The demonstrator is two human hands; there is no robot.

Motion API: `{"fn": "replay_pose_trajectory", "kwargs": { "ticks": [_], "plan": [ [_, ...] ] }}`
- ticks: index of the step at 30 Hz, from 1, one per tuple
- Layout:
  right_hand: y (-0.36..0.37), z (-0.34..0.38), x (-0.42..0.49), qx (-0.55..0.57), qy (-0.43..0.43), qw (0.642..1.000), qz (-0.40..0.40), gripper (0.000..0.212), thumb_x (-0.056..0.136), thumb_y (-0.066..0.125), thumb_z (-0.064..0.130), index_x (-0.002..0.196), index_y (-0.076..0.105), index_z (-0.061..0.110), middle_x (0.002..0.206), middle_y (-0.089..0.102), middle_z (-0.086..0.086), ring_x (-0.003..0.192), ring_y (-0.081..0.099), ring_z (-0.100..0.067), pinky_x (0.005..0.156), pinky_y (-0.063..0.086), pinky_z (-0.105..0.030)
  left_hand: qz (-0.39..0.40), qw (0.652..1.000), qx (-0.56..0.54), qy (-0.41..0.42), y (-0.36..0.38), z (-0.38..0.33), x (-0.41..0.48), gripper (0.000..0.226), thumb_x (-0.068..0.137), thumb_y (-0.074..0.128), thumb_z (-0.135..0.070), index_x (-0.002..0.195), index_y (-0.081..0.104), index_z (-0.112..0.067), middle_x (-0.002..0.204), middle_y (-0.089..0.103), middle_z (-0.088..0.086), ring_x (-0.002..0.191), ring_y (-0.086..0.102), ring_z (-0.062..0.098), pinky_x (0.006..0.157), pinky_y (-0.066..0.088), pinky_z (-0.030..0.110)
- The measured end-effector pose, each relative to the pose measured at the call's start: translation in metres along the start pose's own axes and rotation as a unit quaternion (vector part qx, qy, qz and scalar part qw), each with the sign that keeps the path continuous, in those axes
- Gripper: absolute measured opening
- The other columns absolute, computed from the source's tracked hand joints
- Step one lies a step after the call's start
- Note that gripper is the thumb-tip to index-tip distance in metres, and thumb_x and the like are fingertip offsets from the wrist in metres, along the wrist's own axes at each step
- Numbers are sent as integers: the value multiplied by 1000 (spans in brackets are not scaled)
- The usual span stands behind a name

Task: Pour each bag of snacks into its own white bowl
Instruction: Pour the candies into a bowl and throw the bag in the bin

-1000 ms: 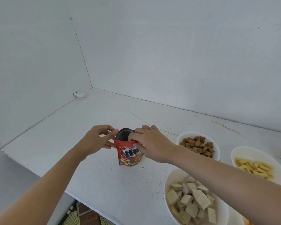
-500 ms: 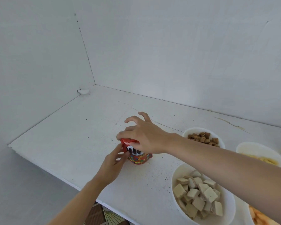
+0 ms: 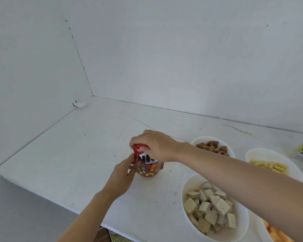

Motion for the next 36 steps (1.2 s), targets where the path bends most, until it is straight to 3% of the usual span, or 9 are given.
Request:
{"fn": "replay_pose_trajectory", "kwargs": {
  "ticks": [4,7,9,14,18,20,24,27,36],
  "plan": [
    [-36,-11,-11,39,31,995,-84,31,95,50,5,112,62,28,102,67,12,98,50,-14,84,47,-37,-56,997,-17,55,-7,-26,16,28,107,44,-26,133,50,-33,116,62,-20,105,65,4,75,51,12],
    [-71,-20,-24,55,45,986,-151,28,94,53,7,111,63,28,105,67,13,96,51,-9,80,44,-27,-92,991,-14,95,-9,-52,29,51,103,55,-26,146,33,-44,119,53,-27,105,59,-9,72,49,5],
    [-97,-28,-38,78,58,975,-198,27,94,55,7,110,64,27,103,67,14,95,54,-9,77,43,-21,-111,984,-20,136,-6,-71,37,64,99,61,-27,150,27,-45,125,50,-27,109,57,-8,75,50,6],
    [-149,-55,-88,169,93,940,-281,27,93,56,2,106,65,23,106,68,13,101,65,-10,73,58,-21,-148,968,-81,186,20,-122,55,46,97,57,-38,137,37,-46,130,45,-24,118,55,1,82,57,23],
    [-174,-84,-135,207,119,916,-322,29,91,58,1,104,65,26,105,69,13,103,66,-11,75,59,-28,-78,953,-259,137,57,-159,74,33,99,60,-38,129,48,-41,128,56,-16,123,59,13,89,60,38],
    [-184,-100,-160,226,138,902,-341,29,90,60,1,101,65,27,103,72,9,102,68,-14,76,61,-36,-34,931,-343,120,78,-182,80,35,101,57,-30,134,46,-38,124,60,-21,121,62,12,90,60,36],
    [-201,-130,-216,250,168,873,-383,28,89,61,1,96,66,28,96,74,2,95,70,-24,80,59,-52,26,913,-393,108,123,-225,93,36,103,50,-32,138,41,-39,138,54,-4,124,62,22,98,56,48],
    [-207,-150,-258,278,187,855,-396,27,91,62,2,97,66,29,99,75,2,97,72,-20,80,62,-47,67,902,-413,104,156,-257,98,30,104,48,-34,133,43,-36,139,52,7,122,63,30,95,57,52],
    [-217,-201,-376,297,255,804,-447,18,91,66,3,104,66,17,94,76,-4,88,75,-17,67,63,-35,155,885,-434,71,240,-328,100,27,97,59,-31,123,52,-36,135,57,4,119,66,29,94,57,56]
  ]
}}
Point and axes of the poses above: each hand's wrist, its own x-axis towards the middle knuckle, its own y-axis out of the palm, z = x × y, the point moved 6 cm from there along x, towards the middle knuckle
